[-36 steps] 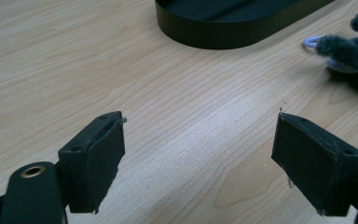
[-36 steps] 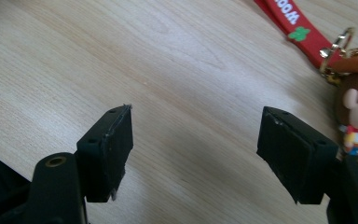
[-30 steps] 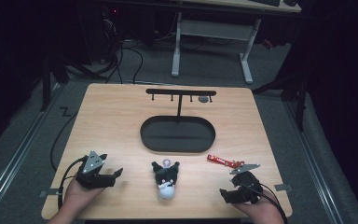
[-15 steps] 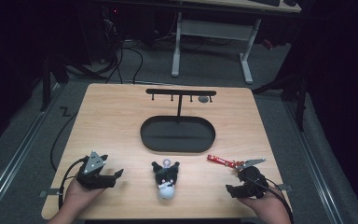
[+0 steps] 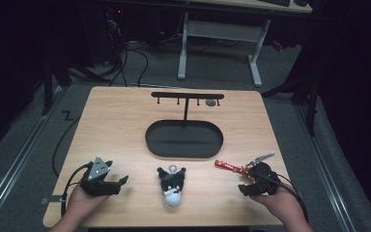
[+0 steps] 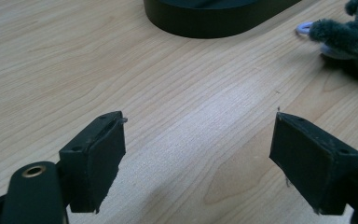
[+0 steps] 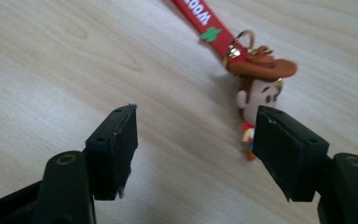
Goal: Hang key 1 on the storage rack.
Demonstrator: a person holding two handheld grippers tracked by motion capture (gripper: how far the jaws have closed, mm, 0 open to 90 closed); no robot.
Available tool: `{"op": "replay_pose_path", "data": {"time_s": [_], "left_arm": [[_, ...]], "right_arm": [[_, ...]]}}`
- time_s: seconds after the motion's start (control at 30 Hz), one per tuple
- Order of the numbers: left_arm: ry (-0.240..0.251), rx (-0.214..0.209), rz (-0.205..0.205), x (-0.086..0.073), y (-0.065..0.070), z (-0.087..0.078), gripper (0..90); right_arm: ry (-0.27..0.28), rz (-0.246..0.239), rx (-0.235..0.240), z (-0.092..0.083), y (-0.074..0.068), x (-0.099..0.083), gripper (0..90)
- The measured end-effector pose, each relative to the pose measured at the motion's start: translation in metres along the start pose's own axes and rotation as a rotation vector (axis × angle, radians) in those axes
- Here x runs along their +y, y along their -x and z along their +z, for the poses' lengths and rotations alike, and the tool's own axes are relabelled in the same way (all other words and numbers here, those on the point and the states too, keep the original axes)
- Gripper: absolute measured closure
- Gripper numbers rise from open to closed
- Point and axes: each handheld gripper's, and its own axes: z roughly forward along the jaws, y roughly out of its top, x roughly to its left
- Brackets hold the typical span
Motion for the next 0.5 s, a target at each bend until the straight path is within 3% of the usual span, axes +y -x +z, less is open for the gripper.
{"op": "replay_pose_path", "data": {"time_s": [0.27, 0.5], "left_arm": [[0.007, 0.004, -0.004, -0.002, -0.002, -0.004, 18.6], [0.003, 0.007, -0.003, -0.002, -0.003, -0.004, 18.6]], "right_arm": [[-0.042, 0.002, -0.016, 0.012, 0.013, 0.011, 37.5], [-0.086, 0.009, -0.046, 0.021, 0.023, 0.015, 49.6]]}}
